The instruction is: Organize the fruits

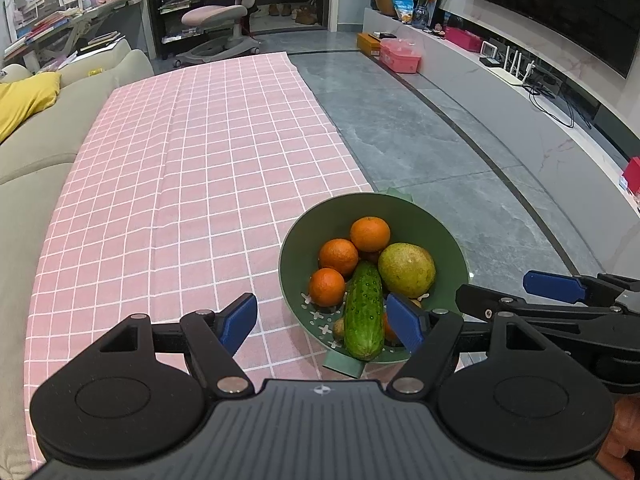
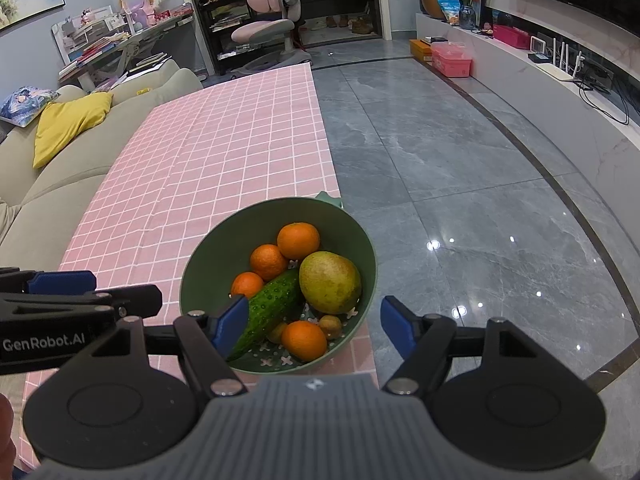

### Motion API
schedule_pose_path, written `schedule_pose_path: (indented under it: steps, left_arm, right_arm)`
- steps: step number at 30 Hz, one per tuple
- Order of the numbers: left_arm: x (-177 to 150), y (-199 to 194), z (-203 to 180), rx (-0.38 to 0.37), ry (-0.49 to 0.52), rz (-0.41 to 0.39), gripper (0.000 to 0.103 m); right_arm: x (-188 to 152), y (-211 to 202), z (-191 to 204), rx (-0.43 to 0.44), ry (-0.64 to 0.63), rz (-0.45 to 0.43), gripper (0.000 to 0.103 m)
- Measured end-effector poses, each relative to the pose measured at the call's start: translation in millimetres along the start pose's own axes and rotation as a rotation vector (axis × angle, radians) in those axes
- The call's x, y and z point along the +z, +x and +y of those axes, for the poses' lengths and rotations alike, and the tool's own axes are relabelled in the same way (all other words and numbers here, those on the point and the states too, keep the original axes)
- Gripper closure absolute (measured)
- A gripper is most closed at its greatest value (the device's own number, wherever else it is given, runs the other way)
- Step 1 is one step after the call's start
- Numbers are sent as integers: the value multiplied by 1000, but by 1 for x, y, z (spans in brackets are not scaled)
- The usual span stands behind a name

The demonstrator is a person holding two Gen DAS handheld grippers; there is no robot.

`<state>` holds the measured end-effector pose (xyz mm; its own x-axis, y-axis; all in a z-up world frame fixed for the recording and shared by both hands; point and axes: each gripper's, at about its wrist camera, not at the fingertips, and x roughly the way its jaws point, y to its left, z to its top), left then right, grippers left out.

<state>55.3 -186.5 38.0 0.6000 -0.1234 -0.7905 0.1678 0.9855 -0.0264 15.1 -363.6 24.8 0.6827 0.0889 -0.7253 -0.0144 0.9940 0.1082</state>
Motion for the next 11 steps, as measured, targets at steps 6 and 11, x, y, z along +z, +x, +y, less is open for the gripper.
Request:
schedule_pose_path:
  steps: [6,11]
  left_arm:
    - [0,0,0,-1,4,-3,16]
    - [0,-1,-2,-3,21,-15,16]
  right_arm:
    - [0,0,0,0,0,1,33]
    - [-1,0,0,-4,4,1,33]
